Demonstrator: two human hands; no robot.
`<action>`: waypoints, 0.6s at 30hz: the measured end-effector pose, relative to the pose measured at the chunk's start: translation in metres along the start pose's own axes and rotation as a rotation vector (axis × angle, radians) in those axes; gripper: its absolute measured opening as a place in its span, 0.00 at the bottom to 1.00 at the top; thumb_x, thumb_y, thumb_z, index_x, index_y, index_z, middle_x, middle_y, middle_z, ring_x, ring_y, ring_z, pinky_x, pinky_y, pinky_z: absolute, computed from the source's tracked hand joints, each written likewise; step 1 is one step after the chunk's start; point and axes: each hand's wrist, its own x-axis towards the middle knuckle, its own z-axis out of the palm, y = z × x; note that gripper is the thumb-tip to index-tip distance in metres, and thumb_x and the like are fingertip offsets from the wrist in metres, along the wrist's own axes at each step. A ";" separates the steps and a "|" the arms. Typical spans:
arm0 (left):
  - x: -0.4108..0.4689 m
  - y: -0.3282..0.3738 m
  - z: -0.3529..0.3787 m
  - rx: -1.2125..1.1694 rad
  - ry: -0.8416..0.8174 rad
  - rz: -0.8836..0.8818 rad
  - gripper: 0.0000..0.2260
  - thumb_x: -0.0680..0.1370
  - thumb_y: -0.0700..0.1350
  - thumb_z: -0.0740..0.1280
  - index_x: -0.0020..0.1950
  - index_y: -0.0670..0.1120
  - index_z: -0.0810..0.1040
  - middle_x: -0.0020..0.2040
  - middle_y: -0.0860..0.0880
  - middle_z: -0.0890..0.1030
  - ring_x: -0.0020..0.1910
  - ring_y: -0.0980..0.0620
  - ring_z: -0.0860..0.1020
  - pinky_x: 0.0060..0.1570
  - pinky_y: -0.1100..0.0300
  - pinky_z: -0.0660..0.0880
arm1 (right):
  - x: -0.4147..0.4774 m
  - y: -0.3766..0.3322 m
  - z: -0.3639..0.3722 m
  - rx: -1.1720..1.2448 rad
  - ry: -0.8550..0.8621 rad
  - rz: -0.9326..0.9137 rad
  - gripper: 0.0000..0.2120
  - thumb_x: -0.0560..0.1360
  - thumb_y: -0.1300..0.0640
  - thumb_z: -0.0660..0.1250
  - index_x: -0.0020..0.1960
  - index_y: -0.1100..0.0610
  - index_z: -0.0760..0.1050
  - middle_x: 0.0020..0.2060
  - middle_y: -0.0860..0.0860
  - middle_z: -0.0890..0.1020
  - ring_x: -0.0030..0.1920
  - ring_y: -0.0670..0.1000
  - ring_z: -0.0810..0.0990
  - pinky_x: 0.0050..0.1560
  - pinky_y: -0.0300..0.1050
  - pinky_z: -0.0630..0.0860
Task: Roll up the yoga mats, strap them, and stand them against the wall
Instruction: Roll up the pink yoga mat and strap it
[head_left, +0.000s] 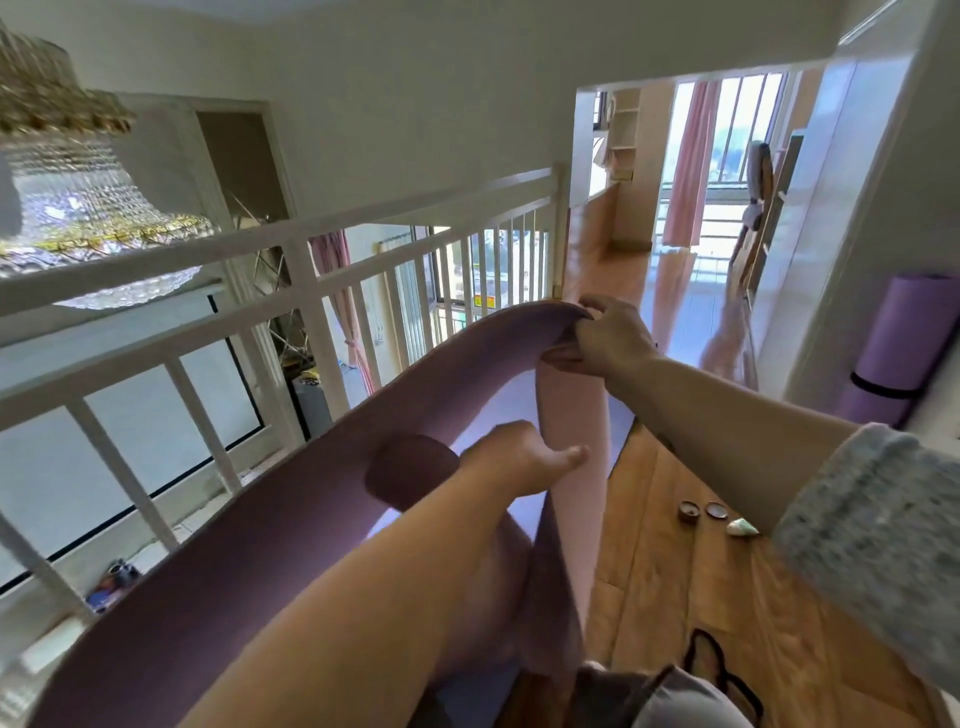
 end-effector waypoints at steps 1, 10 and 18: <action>0.000 -0.002 0.006 -0.028 -0.014 -0.013 0.28 0.74 0.67 0.61 0.62 0.45 0.76 0.59 0.47 0.79 0.58 0.47 0.76 0.54 0.56 0.72 | -0.002 -0.001 0.002 0.056 -0.010 0.020 0.27 0.77 0.73 0.52 0.73 0.58 0.64 0.38 0.58 0.78 0.37 0.61 0.83 0.32 0.46 0.81; -0.001 -0.026 0.016 -0.038 0.244 -0.088 0.09 0.79 0.50 0.57 0.46 0.50 0.75 0.53 0.48 0.80 0.55 0.44 0.77 0.53 0.53 0.72 | -0.007 0.003 0.009 0.049 -0.143 -0.062 0.22 0.79 0.70 0.55 0.71 0.57 0.66 0.52 0.63 0.80 0.46 0.60 0.83 0.39 0.45 0.82; 0.004 -0.013 -0.045 -0.409 0.512 0.018 0.12 0.83 0.45 0.55 0.50 0.38 0.73 0.55 0.36 0.79 0.56 0.37 0.75 0.49 0.55 0.65 | -0.016 0.068 -0.031 -1.072 -0.635 -0.191 0.35 0.74 0.66 0.68 0.76 0.50 0.58 0.71 0.53 0.68 0.66 0.49 0.71 0.64 0.44 0.70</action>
